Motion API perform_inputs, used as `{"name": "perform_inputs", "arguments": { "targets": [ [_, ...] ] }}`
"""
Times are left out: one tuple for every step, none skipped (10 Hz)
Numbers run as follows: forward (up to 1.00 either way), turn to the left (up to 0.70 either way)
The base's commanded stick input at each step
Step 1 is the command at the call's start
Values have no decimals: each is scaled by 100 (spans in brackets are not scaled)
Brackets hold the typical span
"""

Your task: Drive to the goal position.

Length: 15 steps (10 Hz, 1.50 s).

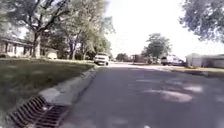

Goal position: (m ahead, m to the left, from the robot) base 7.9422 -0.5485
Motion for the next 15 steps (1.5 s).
{"name": "perform_inputs", "arguments": {
  "targets": [
    [100, 0],
    [100, 0],
    [100, 0],
    [100, 0],
    [100, 0],
    [100, 0],
    [100, 0],
    [100, 0],
    [100, 0],
    [100, 0],
    [100, 0],
    [100, 0],
    [100, 0],
    [100, 0],
    [100, 0]
  ]
}}
